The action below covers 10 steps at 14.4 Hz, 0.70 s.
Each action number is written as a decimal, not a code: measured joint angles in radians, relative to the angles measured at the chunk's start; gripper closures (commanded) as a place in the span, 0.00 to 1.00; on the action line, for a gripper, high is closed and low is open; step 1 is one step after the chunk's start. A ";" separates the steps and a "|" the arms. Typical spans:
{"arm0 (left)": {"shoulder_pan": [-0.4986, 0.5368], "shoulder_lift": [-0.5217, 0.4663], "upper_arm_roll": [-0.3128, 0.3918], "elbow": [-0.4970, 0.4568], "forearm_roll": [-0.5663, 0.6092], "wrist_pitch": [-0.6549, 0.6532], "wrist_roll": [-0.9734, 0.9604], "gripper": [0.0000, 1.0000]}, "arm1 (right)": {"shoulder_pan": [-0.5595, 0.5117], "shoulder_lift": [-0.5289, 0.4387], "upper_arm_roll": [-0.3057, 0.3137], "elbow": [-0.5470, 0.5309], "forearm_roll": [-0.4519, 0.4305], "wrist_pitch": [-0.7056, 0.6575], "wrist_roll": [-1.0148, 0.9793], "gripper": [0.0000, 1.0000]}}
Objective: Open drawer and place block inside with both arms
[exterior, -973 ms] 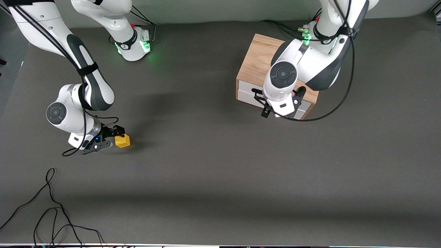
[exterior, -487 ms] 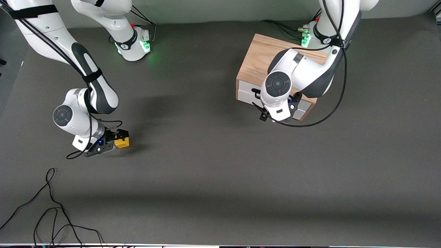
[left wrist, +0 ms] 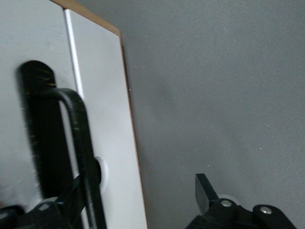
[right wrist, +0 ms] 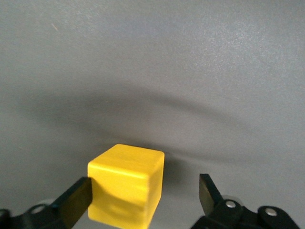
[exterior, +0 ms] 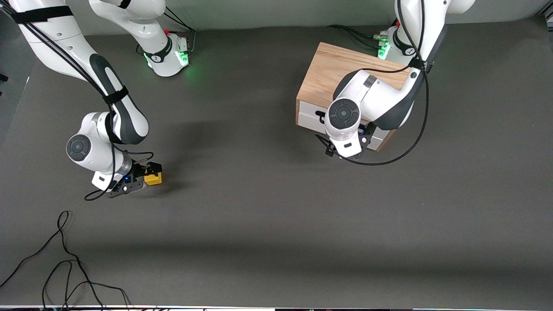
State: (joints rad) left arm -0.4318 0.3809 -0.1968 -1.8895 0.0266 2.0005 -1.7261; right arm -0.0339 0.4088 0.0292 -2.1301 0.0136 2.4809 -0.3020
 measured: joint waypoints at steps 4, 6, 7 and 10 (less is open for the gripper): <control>0.000 0.012 0.001 0.006 0.014 0.011 -0.001 0.00 | 0.000 0.000 0.003 0.044 0.003 -0.086 0.015 0.00; 0.000 0.020 0.001 0.023 0.027 0.020 -0.001 0.00 | 0.000 0.003 0.003 0.043 0.006 -0.087 0.018 0.00; 0.000 0.029 0.001 0.038 0.034 0.024 -0.001 0.00 | 0.000 0.005 0.003 0.043 0.010 -0.087 0.019 0.00; 0.000 0.078 0.004 0.108 0.047 0.030 -0.002 0.00 | -0.001 0.013 0.002 0.039 0.017 -0.079 0.021 0.00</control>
State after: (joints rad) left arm -0.4315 0.4592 -0.1924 -1.7819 0.0737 2.0304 -1.7277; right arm -0.0344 0.4221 0.0315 -2.0912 0.0311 2.4016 -0.2809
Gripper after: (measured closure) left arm 0.000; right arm 0.000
